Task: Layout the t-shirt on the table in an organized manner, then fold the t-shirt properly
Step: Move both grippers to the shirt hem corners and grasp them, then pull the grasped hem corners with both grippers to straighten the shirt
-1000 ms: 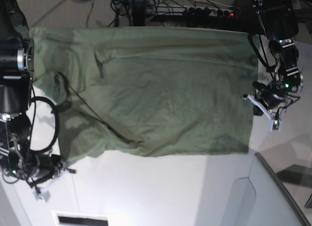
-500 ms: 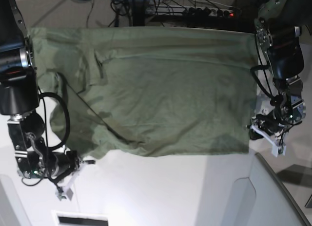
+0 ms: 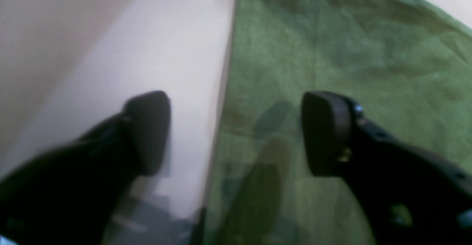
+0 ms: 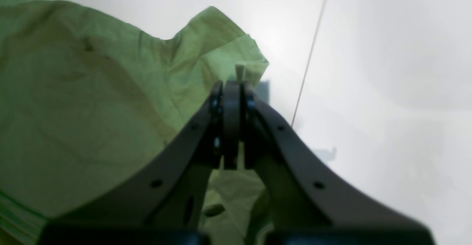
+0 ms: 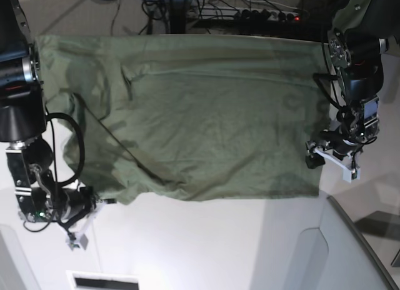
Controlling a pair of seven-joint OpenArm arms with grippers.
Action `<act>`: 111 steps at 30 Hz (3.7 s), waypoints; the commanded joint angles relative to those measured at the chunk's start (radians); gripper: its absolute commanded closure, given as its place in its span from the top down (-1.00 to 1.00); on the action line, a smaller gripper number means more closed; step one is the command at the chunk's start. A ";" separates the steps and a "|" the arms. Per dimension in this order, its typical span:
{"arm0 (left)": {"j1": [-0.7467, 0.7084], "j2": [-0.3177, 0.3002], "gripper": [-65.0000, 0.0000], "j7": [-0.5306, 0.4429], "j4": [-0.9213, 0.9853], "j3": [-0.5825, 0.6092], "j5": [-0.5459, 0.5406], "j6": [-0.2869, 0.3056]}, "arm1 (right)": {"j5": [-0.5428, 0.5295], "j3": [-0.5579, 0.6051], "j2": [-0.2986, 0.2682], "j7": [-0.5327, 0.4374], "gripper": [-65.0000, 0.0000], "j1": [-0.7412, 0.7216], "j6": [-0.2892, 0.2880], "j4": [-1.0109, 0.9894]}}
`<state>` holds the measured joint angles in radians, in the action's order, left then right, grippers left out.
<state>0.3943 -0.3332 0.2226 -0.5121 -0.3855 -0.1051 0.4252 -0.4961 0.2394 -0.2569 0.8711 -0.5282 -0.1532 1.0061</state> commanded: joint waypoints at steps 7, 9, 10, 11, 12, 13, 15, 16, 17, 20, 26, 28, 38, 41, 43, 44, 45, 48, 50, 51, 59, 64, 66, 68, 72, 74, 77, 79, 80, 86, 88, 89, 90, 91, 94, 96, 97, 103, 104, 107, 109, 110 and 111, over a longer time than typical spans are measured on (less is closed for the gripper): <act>0.010 -0.007 -1.00 0.007 -0.013 0.000 -0.003 0.002 | -0.009 -0.007 -0.006 -0.017 -1.00 -0.016 -0.003 0.018; 0.012 -0.007 -1.00 0.010 -0.033 0.009 -0.003 0.002 | -0.009 -0.008 -0.008 -0.017 -1.00 -0.014 -0.003 0.017; 0.010 -0.007 -1.00 0.010 -0.052 0.012 -0.002 0.002 | -0.009 -0.008 -0.008 -0.017 -1.00 -0.014 -0.003 0.015; 0.009 -0.005 -1.00 0.011 -0.075 0.013 -0.002 0.002 | -0.009 -0.008 -0.008 -0.017 -1.00 -0.014 -0.003 0.015; 0.002 0.006 -1.00 0.013 -0.098 0.013 0.002 0.002 | -0.009 -0.008 -0.008 -0.017 -1.00 -0.014 -0.003 0.015; -0.011 0.013 -1.00 0.013 -0.132 0.013 0.006 0.002 | -0.009 -0.008 -0.008 -0.017 -1.00 -0.014 -0.003 0.015; -0.039 0.019 -1.00 0.057 -0.225 0.013 0.006 0.002 | -0.009 -0.008 -0.008 -0.017 -1.00 -0.016 -0.003 0.015; -0.051 0.023 -1.00 0.105 -0.276 0.013 0.006 0.002 | -0.009 -0.008 -0.008 -0.017 -1.00 -0.017 -0.003 0.015; -0.068 0.032 -1.00 0.151 -0.329 0.013 0.006 0.002 | -0.009 -0.008 -0.008 -0.017 -1.00 -0.019 -0.003 0.013; -0.137 0.047 -1.00 0.246 -0.497 0.013 0.006 0.002 | -0.009 -0.008 -0.009 -0.017 -1.00 -0.020 -0.003 0.013; -0.315 0.049 -1.00 0.392 -0.794 0.006 0.006 0.002 | -0.009 -0.008 -0.009 -0.020 -1.00 -0.020 -0.003 0.013; -0.364 0.049 -1.00 0.427 -0.848 0.007 0.006 0.002 | -0.009 -0.008 -0.009 -0.020 -1.00 -0.020 -0.003 0.013; -0.443 0.039 -1.00 0.444 -0.876 -0.025 0.008 0.002 | -0.009 -0.008 -0.003 -0.040 -1.00 -0.014 -0.003 0.013; -0.443 0.041 -0.17 0.504 -0.917 -0.089 0.049 0.002 | -0.009 -0.008 -0.003 -0.039 -1.00 -0.014 -0.003 0.013; -0.432 0.047 0.33 0.509 -0.932 -0.134 0.084 0.002 | -0.009 -0.007 -0.006 -0.039 -1.00 -0.014 -0.003 0.013; -0.424 0.047 0.51 0.505 -0.923 -0.148 0.092 0.002 | -0.009 -0.004 -0.006 -0.039 -1.00 -0.014 -0.003 0.013; -0.393 0.042 0.65 0.496 -0.906 -0.154 0.091 0.004 | -0.009 -0.004 -0.006 -0.039 -1.00 -0.014 -0.003 0.013; -0.298 0.039 0.65 0.406 -0.747 -0.160 0.091 0.004 | -0.009 -0.002 -0.006 -0.037 -1.00 -0.014 -0.003 0.013; -0.228 0.039 0.58 0.309 -0.600 -0.160 0.092 0.004 | -0.009 -0.001 -0.005 -0.037 -1.00 -0.014 -0.003 0.013; -0.203 0.039 0.55 0.274 -0.541 -0.160 0.092 0.004 | -0.009 -0.001 -0.005 -0.037 -1.00 -0.014 -0.003 0.013; -0.096 0.046 0.53 0.136 -0.287 -0.155 0.091 0.004 | -0.009 0.001 -0.011 -0.037 -1.00 -0.013 -0.003 0.013; -0.053 0.046 0.53 0.085 -0.184 -0.151 0.091 0.004 | -0.009 -0.001 -0.011 -0.037 -1.00 0.001 -0.003 0.013; -0.030 0.046 0.50 0.073 -0.127 -0.151 0.092 0.004 | -0.009 0.001 -0.011 -0.040 -1.00 0.003 -0.003 0.013; -0.016 0.049 0.49 0.039 -0.084 -0.149 0.100 0.004 | -0.009 0.001 -0.009 -0.040 -1.00 0.004 -0.003 0.013; 0.002 0.049 0.23 -0.013 -0.033 -0.149 0.101 0.004 | -0.009 0.001 -0.009 -0.039 -1.00 0.006 -0.003 0.013; 0.015 0.049 -0.22 -0.044 -0.015 -0.149 0.101 0.004 | -0.009 0.001 -0.009 -0.039 -1.00 0.013 -0.003 0.013; 0.042 0.049 -1.00 -0.110 0.007 -0.128 0.101 0.004 | -0.009 0.001 -0.009 -0.042 -1.00 0.020 -0.003 0.013; 0.067 0.049 -1.00 -0.134 0.013 -0.068 0.092 0.004 | -0.008 0.001 -0.011 -0.046 -1.00 0.020 -0.003 0.013; 0.078 0.049 -1.00 -0.142 0.013 -0.043 0.092 0.004 | -0.008 0.001 -0.012 -0.046 -1.00 0.020 -0.003 0.013; 0.185 0.049 -1.00 -0.141 0.008 0.076 0.092 0.004 | -0.006 0.005 -0.077 -0.215 -1.00 0.016 -0.004 -0.016; 0.220 0.047 -1.00 -0.139 0.008 0.082 0.100 0.004 | -0.006 0.041 -0.103 -0.267 -1.00 -0.019 -0.010 -0.063; 0.234 0.044 -1.00 -0.139 0.008 0.082 0.101 0.004 | -0.006 0.064 -0.114 -0.281 -1.00 -0.040 -0.027 -0.089; 0.248 0.044 -1.00 -0.139 0.008 0.082 0.101 0.004 | -0.006 0.088 -0.123 -0.292 -1.00 -0.060 -0.055 -0.115; 0.260 0.044 -1.00 -0.139 0.008 0.082 0.101 0.004 | -0.006 0.113 -0.124 -0.301 -1.00 -0.085 -0.088 -0.138; 0.288 0.046 -1.00 -0.139 0.007 0.082 0.103 0.004 | -0.006 0.165 -0.129 -0.313 -1.00 -0.139 -0.151 -0.169; 0.294 0.047 -1.00 -0.137 -0.015 0.082 0.103 0.004 | -0.006 0.200 -0.129 -0.336 -1.00 -0.168 -0.173 -0.172; 0.291 0.047 -1.00 -0.136 -0.035 0.082 0.103 0.004 | -0.006 0.214 -0.129 -0.350 -1.00 -0.180 -0.179 -0.172; 0.242 0.044 -1.00 -0.030 -0.162 0.084 0.103 0.004 | -0.006 0.300 -0.140 -0.369 -1.00 -0.232 -0.217 -0.172; 0.220 0.042 -1.00 -0.021 -0.193 0.084 0.103 0.004 | -0.006 0.312 -0.141 -0.369 -1.00 -0.234 -0.228 -0.172; 0.173 0.044 -1.00 0.005 -0.270 0.084 0.103 0.004 | -0.006 0.361 -0.143 -0.369 -1.00 -0.235 -0.253 -0.172; 0.144 0.046 -1.00 0.030 -0.300 0.084 0.103 0.004 | -0.006 0.375 -0.143 -0.369 -1.00 -0.235 -0.257 -0.172; 0.128 0.046 -1.00 0.041 -0.316 0.084 0.103 0.004 | -0.006 0.377 -0.143 -0.369 -1.00 -0.231 -0.257 -0.172; 0.114 0.047 -1.00 0.048 -0.326 0.084 0.103 0.004 | -0.006 0.377 -0.144 -0.369 -1.00 -0.228 -0.257 -0.174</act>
<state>0.4816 -0.2733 0.2855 -0.8196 -0.3000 0.0082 0.4259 -0.4957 0.6239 -0.3862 0.5228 -0.7147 -0.4156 0.8204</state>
